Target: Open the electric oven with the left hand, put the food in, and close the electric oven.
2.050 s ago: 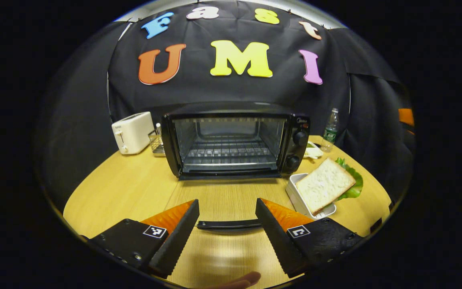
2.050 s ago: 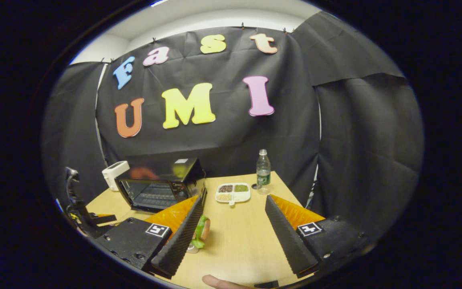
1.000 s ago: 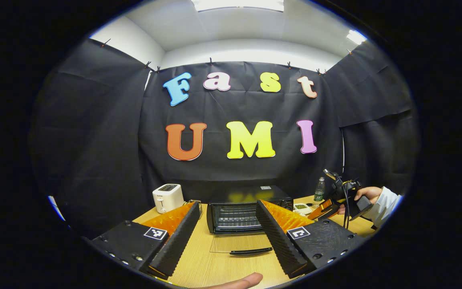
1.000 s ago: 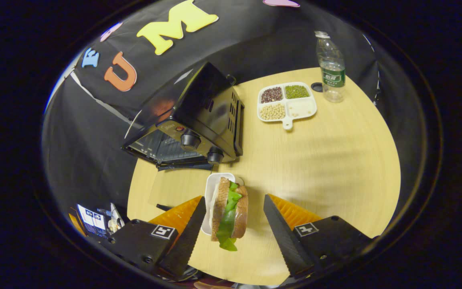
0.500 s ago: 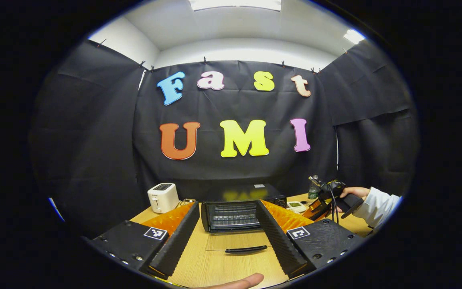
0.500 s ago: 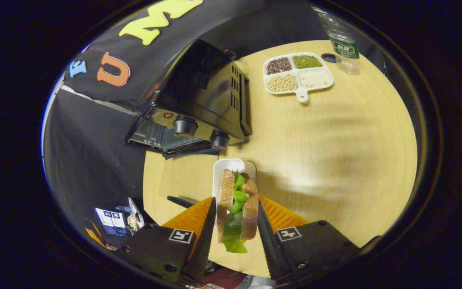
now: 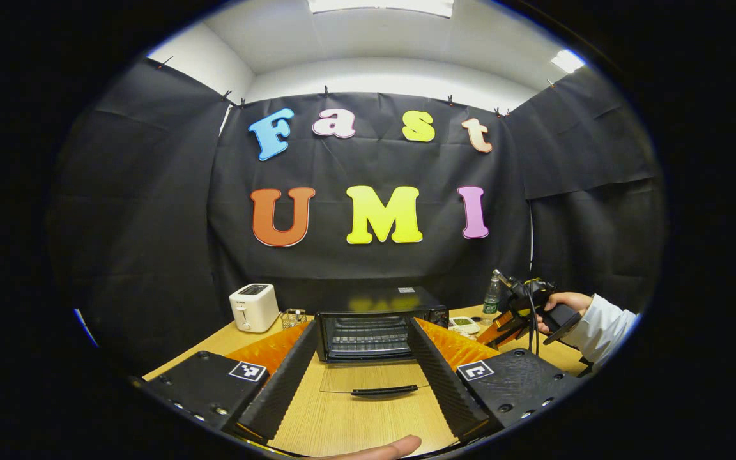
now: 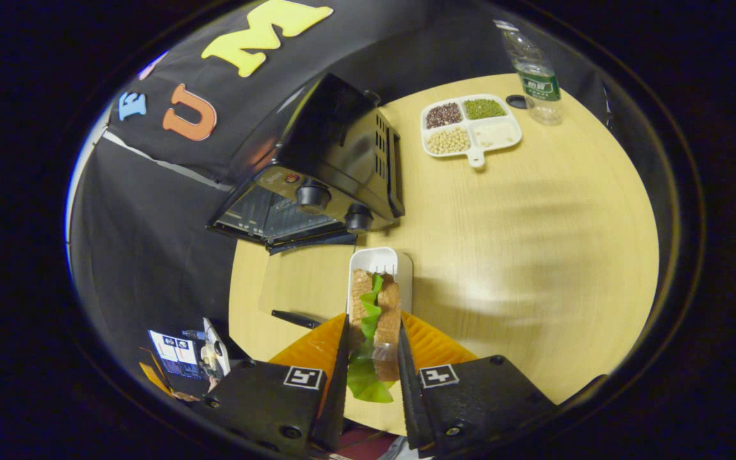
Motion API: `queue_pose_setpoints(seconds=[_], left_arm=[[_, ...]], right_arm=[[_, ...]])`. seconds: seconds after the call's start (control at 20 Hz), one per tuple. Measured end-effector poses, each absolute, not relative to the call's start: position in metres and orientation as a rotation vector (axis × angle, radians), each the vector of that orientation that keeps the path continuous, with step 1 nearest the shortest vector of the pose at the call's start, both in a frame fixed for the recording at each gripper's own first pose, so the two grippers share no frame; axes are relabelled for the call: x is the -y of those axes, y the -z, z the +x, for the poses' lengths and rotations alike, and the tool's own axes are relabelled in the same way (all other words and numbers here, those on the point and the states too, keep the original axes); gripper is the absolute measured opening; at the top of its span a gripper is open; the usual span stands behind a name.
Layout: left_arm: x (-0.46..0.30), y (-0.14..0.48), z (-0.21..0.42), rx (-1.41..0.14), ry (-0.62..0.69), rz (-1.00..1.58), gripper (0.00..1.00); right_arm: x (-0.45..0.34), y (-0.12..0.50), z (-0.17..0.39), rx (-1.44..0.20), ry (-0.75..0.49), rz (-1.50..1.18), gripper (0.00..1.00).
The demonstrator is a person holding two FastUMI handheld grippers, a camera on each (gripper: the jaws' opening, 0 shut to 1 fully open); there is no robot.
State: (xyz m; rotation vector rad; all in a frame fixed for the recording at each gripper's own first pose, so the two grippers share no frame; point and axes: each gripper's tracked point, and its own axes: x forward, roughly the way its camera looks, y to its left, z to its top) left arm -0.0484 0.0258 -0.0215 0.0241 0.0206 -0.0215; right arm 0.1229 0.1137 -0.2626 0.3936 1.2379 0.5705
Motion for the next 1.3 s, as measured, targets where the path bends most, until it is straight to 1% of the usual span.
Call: queue_pose_setpoints(seconds=[0.15,0.2,0.25,0.55,0.8,1.0,1.15,1.3], left_arm=[[-0.027,0.022,-0.054,-0.015,0.033,0.013,0.93],[-0.027,0.021,-0.057,-0.009,0.037,0.005,0.93],[-0.028,0.021,-0.059,-0.005,0.043,-0.003,0.93],[-0.040,0.023,-0.070,0.006,0.051,-0.013,0.93],[-0.054,0.028,-0.073,0.004,0.040,-0.033,0.93],[-0.068,0.036,-0.074,-0.006,0.022,-0.037,0.93],[-0.077,0.044,-0.072,-0.019,0.013,-0.042,0.93],[-0.090,0.041,-0.071,-0.018,-0.001,-0.030,0.93]], right_arm=[[-0.117,0.247,0.109,-1.190,-0.560,0.460,0.39],[-0.120,0.243,0.103,-1.174,-0.557,0.500,0.43],[-0.124,0.239,0.097,-1.157,-0.555,0.542,0.39],[-0.158,0.223,0.075,-0.968,-0.512,0.713,0.39],[-0.218,0.219,0.060,-0.859,-0.548,0.871,0.39],[-0.264,0.221,0.075,-0.728,-0.518,1.003,0.39],[-0.289,0.232,0.095,-0.644,-0.440,1.114,0.39],[-0.308,0.234,0.122,-0.507,-0.369,1.189,0.39]])
